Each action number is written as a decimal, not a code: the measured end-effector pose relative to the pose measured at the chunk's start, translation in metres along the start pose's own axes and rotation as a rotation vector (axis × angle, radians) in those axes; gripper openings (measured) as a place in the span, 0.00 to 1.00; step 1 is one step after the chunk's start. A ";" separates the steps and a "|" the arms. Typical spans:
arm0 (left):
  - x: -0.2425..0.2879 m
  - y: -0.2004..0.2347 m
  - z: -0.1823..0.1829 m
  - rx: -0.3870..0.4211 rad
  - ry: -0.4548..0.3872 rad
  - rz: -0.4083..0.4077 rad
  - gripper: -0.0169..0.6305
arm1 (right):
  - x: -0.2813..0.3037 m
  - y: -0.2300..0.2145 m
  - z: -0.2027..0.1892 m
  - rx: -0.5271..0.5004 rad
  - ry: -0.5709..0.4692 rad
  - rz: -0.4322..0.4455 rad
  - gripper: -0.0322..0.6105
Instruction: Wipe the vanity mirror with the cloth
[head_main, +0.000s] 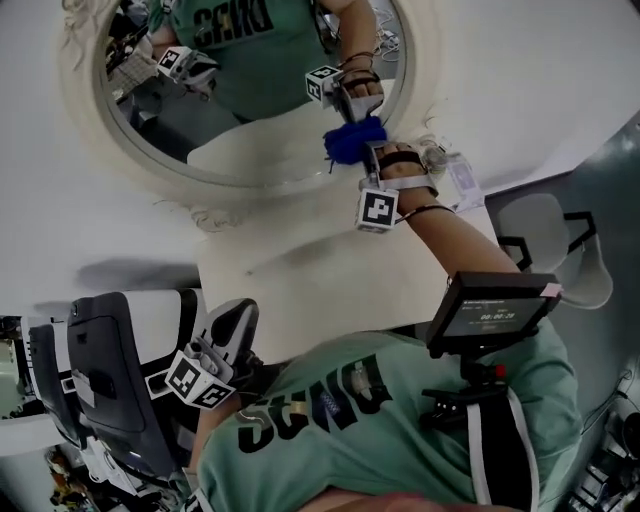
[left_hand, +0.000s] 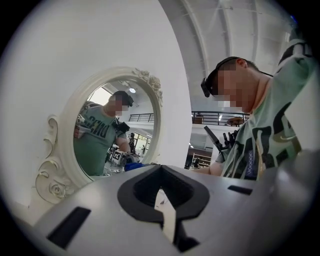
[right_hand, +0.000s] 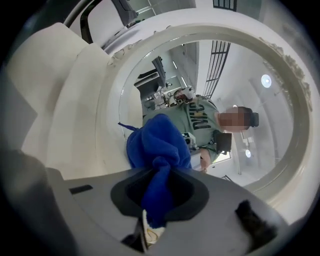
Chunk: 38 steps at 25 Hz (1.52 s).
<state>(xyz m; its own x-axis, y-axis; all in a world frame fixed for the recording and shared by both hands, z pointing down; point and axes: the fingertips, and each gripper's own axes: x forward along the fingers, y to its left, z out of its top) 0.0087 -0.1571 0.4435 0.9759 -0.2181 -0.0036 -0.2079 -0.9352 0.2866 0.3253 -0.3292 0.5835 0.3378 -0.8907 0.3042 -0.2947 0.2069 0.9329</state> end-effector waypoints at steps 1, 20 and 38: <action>0.001 -0.002 0.000 0.002 -0.003 0.000 0.04 | 0.002 0.004 -0.001 -0.008 0.008 0.020 0.13; -0.044 -0.010 0.073 0.176 -0.281 0.003 0.04 | -0.123 -0.332 0.093 -0.258 -0.196 -0.598 0.13; -0.035 -0.010 0.078 0.185 -0.288 -0.034 0.04 | -0.118 -0.377 0.084 -0.343 -0.061 -0.680 0.13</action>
<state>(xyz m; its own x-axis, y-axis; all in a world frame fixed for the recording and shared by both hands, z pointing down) -0.0290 -0.1616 0.3664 0.9292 -0.2314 -0.2881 -0.2100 -0.9722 0.1036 0.3213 -0.3362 0.1795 0.2931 -0.8854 -0.3608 0.2584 -0.2900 0.9215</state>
